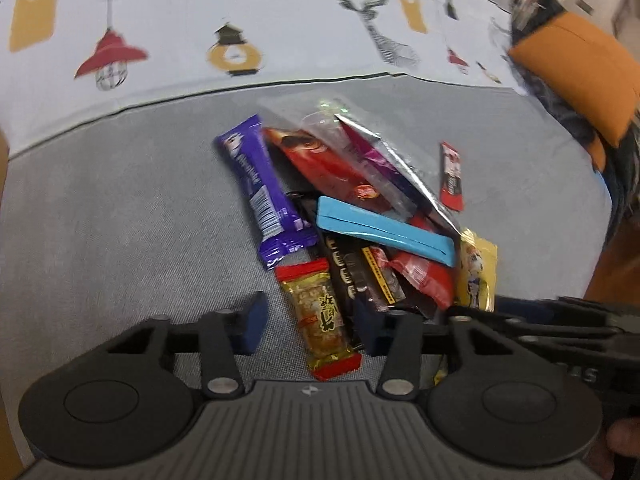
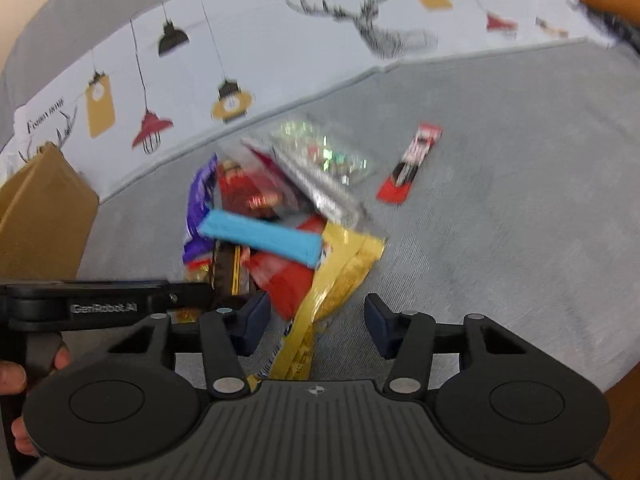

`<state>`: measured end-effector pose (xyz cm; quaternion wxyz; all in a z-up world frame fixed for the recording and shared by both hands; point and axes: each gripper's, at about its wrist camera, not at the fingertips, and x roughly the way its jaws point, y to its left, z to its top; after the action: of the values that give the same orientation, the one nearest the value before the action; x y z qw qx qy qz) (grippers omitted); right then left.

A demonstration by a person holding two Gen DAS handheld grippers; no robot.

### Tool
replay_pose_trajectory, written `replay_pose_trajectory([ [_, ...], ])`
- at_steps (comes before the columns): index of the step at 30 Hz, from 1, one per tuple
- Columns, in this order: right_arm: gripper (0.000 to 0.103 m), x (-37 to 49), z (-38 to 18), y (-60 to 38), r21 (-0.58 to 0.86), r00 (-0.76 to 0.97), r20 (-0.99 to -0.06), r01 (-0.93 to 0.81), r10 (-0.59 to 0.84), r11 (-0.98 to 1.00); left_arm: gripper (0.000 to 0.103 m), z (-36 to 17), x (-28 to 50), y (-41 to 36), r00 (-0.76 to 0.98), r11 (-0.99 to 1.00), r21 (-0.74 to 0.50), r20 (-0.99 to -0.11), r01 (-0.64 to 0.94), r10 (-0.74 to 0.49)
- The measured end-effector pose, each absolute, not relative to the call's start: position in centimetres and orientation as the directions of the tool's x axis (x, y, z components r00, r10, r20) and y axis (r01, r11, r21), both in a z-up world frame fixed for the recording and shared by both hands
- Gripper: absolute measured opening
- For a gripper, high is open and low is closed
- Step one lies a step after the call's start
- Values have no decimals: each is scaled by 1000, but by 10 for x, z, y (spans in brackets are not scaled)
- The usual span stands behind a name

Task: Organize snacks
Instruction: 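Grasp the small red-gold candy with the left tool while the right tool grasps the yellow wafer, then carry both snacks to the cardboard box and open both tools to drop them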

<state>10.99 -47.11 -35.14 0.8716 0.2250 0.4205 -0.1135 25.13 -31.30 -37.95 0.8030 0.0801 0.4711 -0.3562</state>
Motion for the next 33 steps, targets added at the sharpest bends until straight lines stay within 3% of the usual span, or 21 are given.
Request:
replay_pose_trajectory([
  [1,48,111,-354,-470,309,614,-789,381,11,872,21,-379,251,-312,298,736,-198,-823,647,-484],
  [2,37,112,-355,-468,318,615,-788,374,24,871,21,-378,250,-309,296,740,-197,-827,644,-478],
  [3,19,112,-354,-467,322,618,-786,369,29,872,20,-376,248,-304,290,742,-201,-830,639,-475],
  [4,15,111,-352,-466,326,621,-783,365,33,872,20,-372,245,-297,284,746,-201,-837,635,-467],
  [12,15,100,-350,-447,281,609,-792,300,44,911,24,-376,224,-264,288,754,-170,-854,634,-434],
  [15,24,107,-354,-442,254,594,-804,296,31,921,24,-378,221,-271,329,754,-142,-837,641,-437],
  [17,24,113,-354,-440,235,594,-804,283,22,930,22,-379,219,-273,350,762,-136,-828,633,-438],
  [19,22,116,-353,-439,217,593,-805,282,8,935,20,-377,217,-271,358,775,-146,-824,614,-438],
  [20,14,115,-353,-439,214,593,-805,293,-1,932,19,-376,217,-269,349,779,-165,-824,605,-446],
  [22,13,113,-351,-440,234,599,-801,308,3,922,19,-370,216,-260,339,791,-203,-822,577,-458],
  [33,13,69,-277,-377,318,768,-640,274,-8,908,19,-283,178,-197,505,793,-209,-672,572,-541],
])
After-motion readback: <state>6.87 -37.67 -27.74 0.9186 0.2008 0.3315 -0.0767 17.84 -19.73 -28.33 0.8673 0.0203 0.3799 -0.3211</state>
